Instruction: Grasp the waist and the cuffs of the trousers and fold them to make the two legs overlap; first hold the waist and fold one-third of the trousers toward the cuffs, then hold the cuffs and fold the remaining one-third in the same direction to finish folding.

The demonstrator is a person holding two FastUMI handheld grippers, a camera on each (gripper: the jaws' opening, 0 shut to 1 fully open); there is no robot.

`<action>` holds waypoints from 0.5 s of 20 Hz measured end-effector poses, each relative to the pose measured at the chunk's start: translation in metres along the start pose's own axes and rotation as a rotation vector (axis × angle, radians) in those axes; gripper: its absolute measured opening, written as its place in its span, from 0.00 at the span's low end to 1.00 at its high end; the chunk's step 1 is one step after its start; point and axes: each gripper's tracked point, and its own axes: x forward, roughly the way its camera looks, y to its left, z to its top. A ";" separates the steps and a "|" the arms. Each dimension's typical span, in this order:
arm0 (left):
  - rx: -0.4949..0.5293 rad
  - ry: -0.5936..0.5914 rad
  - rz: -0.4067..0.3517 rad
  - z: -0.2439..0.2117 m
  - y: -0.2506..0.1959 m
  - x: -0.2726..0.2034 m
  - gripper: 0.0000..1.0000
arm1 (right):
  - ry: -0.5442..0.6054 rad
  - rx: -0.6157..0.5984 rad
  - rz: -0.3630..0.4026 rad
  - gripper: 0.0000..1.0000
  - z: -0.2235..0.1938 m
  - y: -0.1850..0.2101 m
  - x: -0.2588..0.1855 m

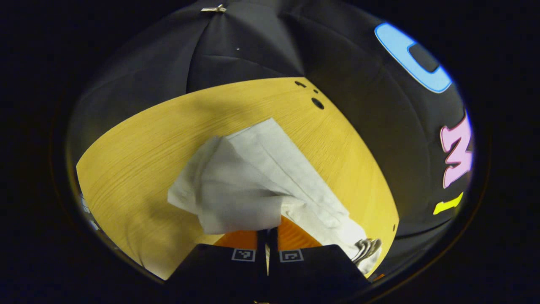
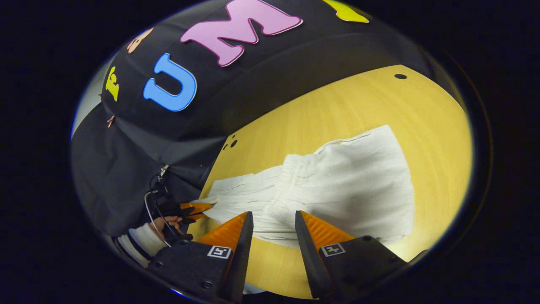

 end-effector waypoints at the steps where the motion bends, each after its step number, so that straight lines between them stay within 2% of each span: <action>1: -0.002 -0.017 -0.015 0.006 -0.010 -0.005 0.06 | -0.009 0.015 -0.018 0.62 0.003 -0.010 -0.009; 5: 0.094 -0.091 -0.082 0.019 -0.060 -0.020 0.06 | -0.071 0.088 -0.077 0.62 0.025 -0.046 -0.042; 6: 0.129 -0.104 -0.110 0.017 -0.076 -0.025 0.06 | -0.094 0.104 -0.089 0.51 0.032 -0.053 -0.051; 7: 0.165 -0.114 -0.137 0.015 -0.092 -0.028 0.06 | -0.115 0.116 -0.097 0.62 0.039 -0.059 -0.060; 10: 0.281 -0.152 -0.202 0.004 -0.136 -0.039 0.06 | -0.164 0.141 -0.118 0.62 0.055 -0.072 -0.076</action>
